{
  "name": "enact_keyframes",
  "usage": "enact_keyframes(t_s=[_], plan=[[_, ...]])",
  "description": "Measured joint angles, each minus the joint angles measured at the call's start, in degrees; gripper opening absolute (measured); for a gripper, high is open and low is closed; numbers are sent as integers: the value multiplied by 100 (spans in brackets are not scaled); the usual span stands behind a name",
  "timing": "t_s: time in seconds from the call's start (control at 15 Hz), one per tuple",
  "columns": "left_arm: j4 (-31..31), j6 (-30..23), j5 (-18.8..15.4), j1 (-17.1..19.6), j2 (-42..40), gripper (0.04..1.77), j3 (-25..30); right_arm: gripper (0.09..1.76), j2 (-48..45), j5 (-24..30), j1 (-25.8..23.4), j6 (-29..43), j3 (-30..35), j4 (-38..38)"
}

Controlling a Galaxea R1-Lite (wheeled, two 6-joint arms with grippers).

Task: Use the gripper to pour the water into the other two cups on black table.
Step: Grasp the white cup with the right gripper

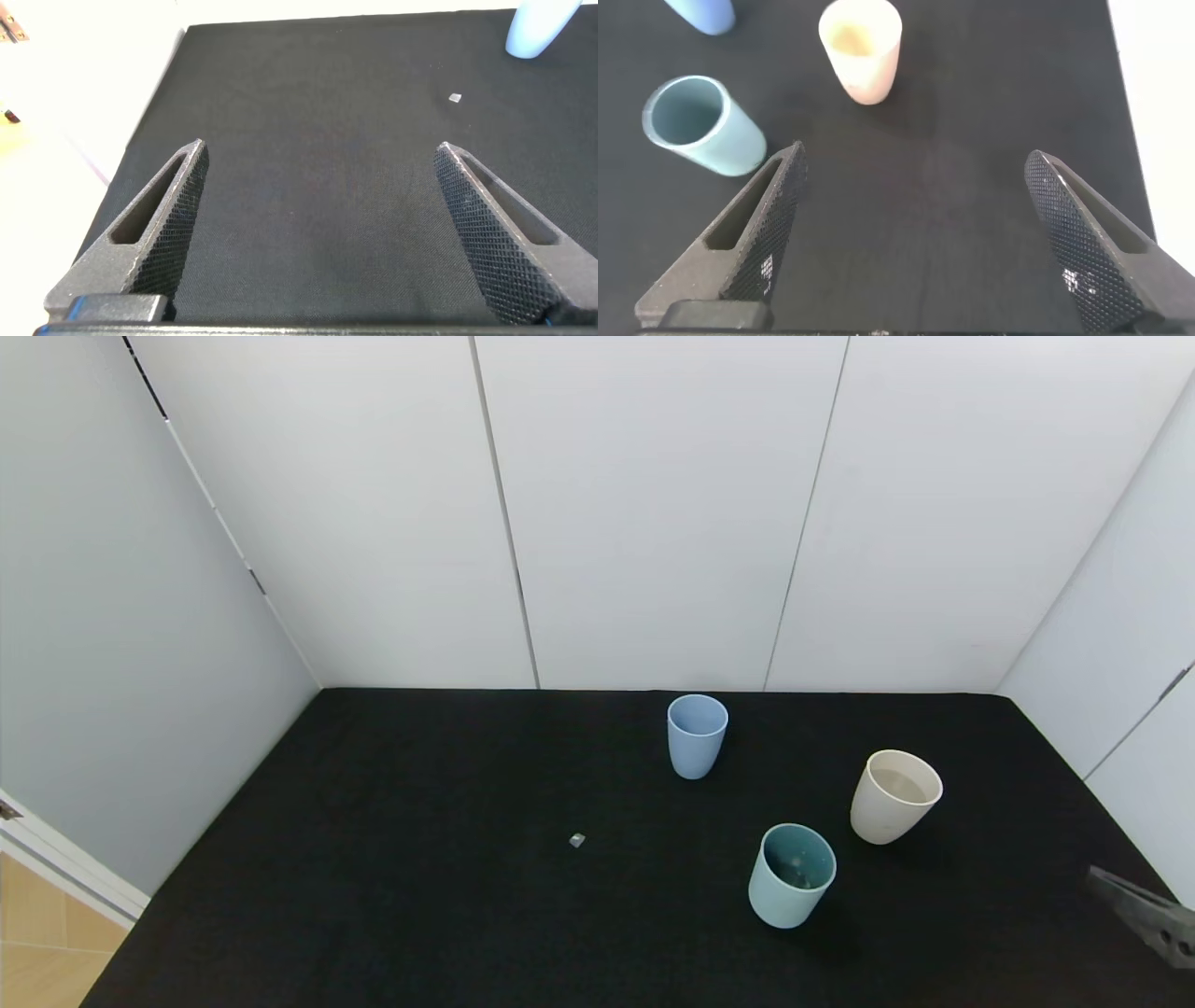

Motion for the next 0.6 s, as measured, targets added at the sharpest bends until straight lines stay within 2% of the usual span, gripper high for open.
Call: enact_keyframes(t_s=[0.27, 0.6], plan=[[-2, 0, 0, 0, 0, 172, 0, 170, 1042, 1, 50, -80, 41, -614], [-2, 0, 0, 0, 0, 172, 0, 171, 1805, -11, 414, -102, 79, -898]])
